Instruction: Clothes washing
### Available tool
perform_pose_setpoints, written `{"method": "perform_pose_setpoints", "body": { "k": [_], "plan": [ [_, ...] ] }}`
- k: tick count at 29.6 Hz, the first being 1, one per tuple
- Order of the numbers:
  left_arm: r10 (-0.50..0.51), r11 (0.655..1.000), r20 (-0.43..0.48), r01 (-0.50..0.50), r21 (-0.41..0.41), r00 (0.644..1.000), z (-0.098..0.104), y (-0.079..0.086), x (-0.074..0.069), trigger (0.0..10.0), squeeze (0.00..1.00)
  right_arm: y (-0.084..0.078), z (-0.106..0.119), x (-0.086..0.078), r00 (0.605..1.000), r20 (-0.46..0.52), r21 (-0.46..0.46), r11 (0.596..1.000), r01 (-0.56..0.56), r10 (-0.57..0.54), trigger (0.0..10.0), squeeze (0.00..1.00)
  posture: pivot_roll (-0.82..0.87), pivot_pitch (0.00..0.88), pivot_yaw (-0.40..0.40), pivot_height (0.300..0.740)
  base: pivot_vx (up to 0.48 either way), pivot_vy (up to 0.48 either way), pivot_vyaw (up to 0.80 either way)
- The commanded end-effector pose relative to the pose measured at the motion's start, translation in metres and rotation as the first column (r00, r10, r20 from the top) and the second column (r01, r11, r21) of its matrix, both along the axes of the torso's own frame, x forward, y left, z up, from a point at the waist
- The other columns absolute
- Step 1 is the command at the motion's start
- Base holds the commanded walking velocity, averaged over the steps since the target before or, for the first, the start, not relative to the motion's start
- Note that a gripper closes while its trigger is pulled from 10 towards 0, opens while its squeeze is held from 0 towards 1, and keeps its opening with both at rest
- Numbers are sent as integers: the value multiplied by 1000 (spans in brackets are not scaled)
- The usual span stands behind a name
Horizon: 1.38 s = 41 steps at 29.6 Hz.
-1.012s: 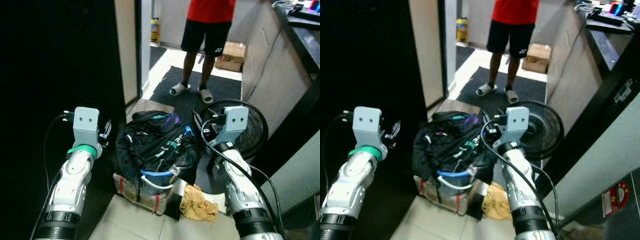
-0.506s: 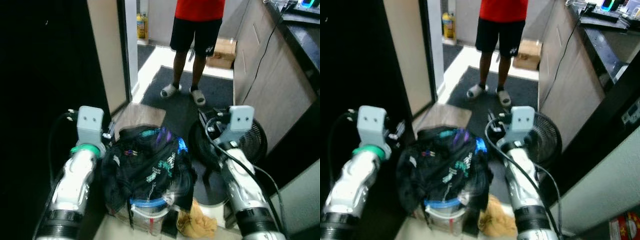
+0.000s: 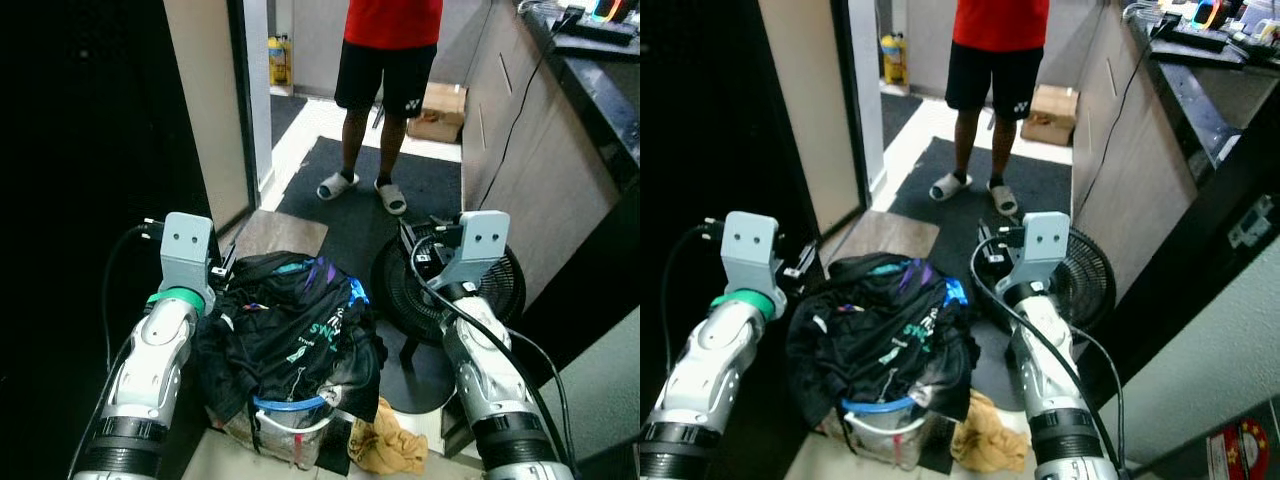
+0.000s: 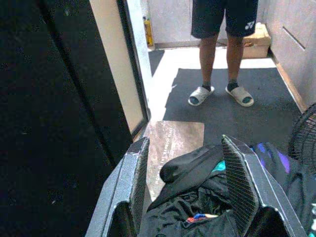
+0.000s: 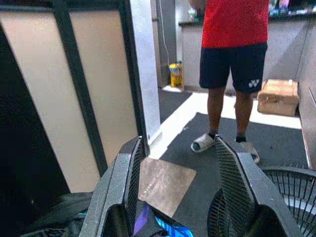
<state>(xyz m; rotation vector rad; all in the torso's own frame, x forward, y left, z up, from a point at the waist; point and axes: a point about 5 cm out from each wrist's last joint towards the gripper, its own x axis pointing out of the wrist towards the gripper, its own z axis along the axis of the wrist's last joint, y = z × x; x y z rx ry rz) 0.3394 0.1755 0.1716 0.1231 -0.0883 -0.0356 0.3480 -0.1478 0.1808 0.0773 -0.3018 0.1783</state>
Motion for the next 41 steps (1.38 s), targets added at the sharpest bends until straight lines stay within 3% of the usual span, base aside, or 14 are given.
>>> {"method": "perform_pose_setpoints", "body": {
  "k": [1,7,15,32,38,41],
  "plan": [
    [-11,1000,-28,12,12,1000,-9,-2,-2,10000,0,2,-8,-2,1000,-17,-20,1000,-11,11,10000,0,41,19,37,740,0,0,0],
    [-19,1000,-58,20,18,998,-19,-4,-4,10000,0,6,-19,-5,999,-44,-45,999,-25,23,10000,0,42,23,37,740,0,0,0],
    [-45,998,-158,50,25,986,-51,-12,-11,10000,0,9,-38,-7,994,-107,-95,995,-28,18,10000,0,45,28,34,740,0,0,0],
    [-35,999,-124,35,-3,992,-45,-11,-9,10000,0,13,-38,-7,994,-94,-112,992,-61,50,10000,0,45,22,27,740,0,0,0],
    [-49,999,-140,51,14,989,-50,-17,-12,10000,0,14,-45,-8,993,-113,-148,987,-59,43,10000,0,64,105,22,740,0,0,0],
    [-75,996,-148,80,31,986,-47,-25,-9,10000,0,11,-48,-4,990,-142,-173,984,-39,14,10000,0,95,212,35,740,0,0,0]
  ]
}}
